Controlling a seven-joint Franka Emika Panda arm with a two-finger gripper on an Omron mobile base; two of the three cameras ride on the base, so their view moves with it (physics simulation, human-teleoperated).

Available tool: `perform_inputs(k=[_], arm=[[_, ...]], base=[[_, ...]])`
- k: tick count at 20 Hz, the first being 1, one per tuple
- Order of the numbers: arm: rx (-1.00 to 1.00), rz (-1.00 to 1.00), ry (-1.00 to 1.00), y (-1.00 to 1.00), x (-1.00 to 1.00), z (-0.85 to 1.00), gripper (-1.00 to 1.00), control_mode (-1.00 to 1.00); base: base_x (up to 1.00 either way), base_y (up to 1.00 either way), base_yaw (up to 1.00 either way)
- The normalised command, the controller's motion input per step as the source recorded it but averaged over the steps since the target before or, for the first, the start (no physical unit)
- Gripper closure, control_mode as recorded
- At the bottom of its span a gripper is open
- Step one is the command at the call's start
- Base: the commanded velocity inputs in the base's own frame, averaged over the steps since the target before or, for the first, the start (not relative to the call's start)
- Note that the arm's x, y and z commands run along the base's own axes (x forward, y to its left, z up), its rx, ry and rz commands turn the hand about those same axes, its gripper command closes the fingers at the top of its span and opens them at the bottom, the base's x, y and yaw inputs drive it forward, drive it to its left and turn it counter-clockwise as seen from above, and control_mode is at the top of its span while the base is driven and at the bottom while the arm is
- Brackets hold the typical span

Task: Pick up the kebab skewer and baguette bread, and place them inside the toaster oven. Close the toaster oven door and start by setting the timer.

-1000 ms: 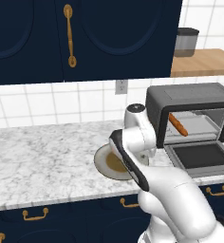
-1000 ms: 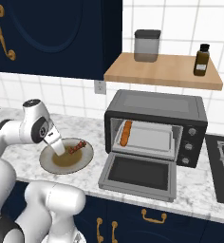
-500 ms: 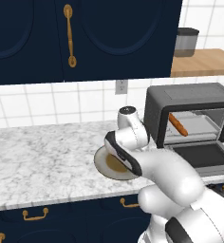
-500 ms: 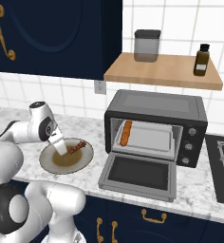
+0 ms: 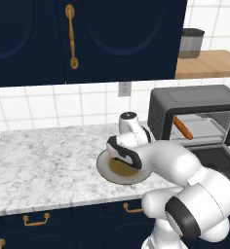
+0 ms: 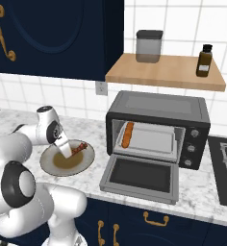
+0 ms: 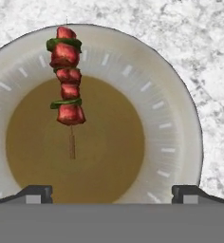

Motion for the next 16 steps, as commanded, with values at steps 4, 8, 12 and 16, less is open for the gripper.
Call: perform_inputs(k=[4,8,12,16], arm=[[0.00,0.03,0.09,0.00,0.28,-0.12,-1.00,-1.00],[0.00,0.02,0.04,0.01,0.21,-0.18,-1.00,-1.00],[0.00,0.00,0.00,0.00,0.15,-0.22,-1.00,-1.00],[0.00,0.00,0.00,0.00,0.04,-0.32,-1.00,-1.00]], base=[[0.00,0.00,0.00],[0.00,0.00,0.00],[0.00,0.00,0.00],[0.00,0.00,0.00]])
